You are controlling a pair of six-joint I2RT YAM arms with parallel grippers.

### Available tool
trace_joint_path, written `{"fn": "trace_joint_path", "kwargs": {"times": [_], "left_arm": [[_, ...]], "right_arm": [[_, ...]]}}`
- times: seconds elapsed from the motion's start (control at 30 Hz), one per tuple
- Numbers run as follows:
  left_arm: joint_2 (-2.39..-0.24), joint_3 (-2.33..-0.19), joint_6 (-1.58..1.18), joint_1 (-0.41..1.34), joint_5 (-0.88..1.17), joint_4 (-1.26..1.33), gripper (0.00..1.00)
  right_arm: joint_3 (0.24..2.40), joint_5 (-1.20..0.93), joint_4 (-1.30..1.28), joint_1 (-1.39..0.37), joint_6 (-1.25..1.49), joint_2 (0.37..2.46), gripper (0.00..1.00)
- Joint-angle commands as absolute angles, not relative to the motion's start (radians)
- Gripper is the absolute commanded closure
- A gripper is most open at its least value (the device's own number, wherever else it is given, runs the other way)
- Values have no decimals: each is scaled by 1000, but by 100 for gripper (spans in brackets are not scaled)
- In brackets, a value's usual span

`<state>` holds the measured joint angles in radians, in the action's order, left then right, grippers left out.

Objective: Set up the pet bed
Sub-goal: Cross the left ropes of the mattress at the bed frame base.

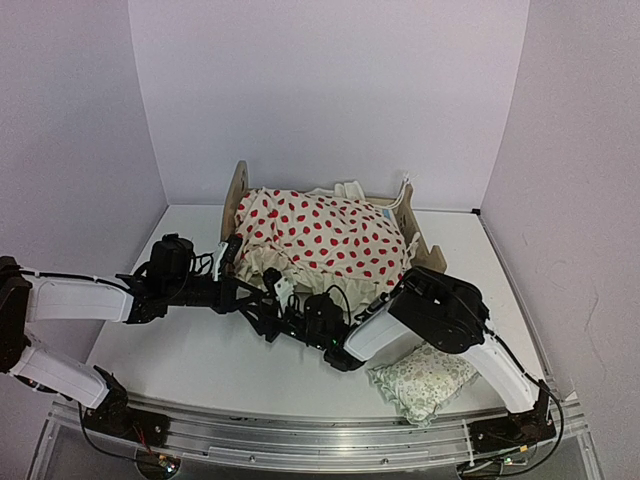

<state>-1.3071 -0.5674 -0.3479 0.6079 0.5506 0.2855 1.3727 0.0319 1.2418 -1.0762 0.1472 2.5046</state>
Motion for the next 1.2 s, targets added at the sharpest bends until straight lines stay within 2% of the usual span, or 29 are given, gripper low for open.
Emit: {"fn": "trace_joint_path", "kwargs": {"times": [0.0,0.43,0.63,0.87,1.17], "left_arm": [[-1289,-603,-370,614,592,296,95],[-1254,-600,-334,614,555,245,95],[-1271,-584,-306,614,543,241,95],[-1283,-583,-331,614,580,269,95],[-1284,-572,-400,614,620,311,95]], "right_arm": [[1389,129,1317,-1100,53,2495,56],[1272,180,1318,-1135,-39,2431,53],[1164,195,1318,-1147,-51,2357,48],[1301,220,1318,-1148,-91,2457,38],[1465,300,1318,-1146,-128,2564,41]]}}
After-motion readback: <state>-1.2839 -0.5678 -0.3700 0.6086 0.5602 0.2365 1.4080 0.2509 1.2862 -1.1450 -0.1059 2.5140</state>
